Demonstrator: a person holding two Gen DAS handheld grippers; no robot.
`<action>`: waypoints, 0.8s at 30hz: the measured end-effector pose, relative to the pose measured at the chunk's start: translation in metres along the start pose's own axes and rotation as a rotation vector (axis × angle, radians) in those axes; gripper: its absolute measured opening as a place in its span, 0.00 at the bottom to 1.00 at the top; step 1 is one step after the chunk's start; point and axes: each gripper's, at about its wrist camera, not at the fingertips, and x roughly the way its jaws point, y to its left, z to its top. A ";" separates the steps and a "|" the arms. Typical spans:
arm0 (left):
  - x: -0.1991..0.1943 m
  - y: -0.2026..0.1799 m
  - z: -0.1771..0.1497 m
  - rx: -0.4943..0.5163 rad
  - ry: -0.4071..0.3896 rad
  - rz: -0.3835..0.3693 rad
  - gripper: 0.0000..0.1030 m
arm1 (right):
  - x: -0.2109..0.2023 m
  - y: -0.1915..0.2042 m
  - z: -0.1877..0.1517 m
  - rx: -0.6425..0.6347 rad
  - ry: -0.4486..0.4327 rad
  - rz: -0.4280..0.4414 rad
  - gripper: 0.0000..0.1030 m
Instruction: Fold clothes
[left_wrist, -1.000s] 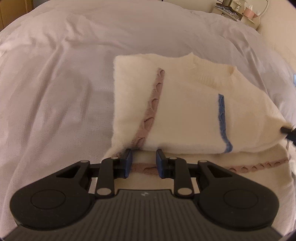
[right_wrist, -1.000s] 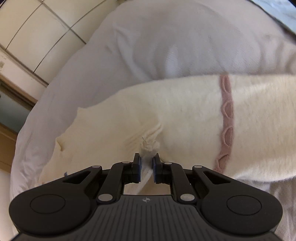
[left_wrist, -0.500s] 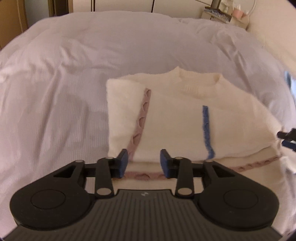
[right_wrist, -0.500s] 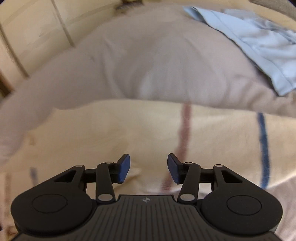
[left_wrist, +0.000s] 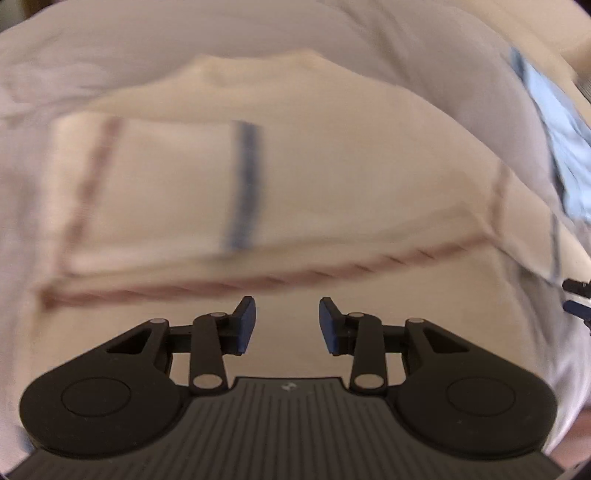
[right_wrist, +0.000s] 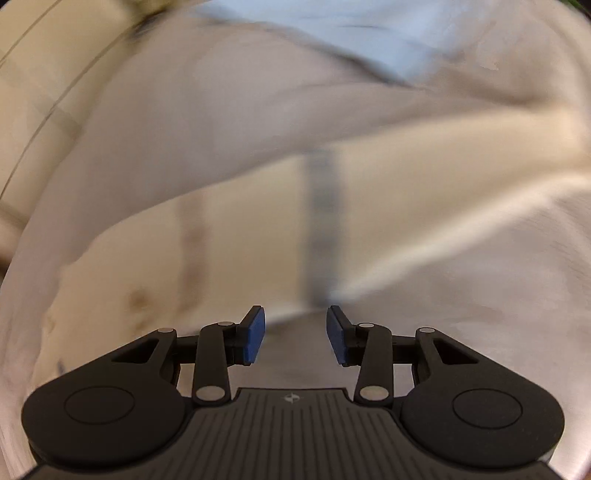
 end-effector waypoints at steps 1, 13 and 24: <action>0.003 -0.014 -0.002 0.013 0.008 -0.018 0.31 | -0.008 -0.024 0.005 0.064 -0.021 0.003 0.39; 0.016 -0.067 0.002 0.084 0.021 -0.012 0.32 | -0.018 -0.184 0.045 0.654 -0.236 0.131 0.41; -0.019 0.013 0.012 -0.072 -0.046 0.076 0.32 | -0.082 -0.027 0.063 -0.007 -0.472 -0.006 0.08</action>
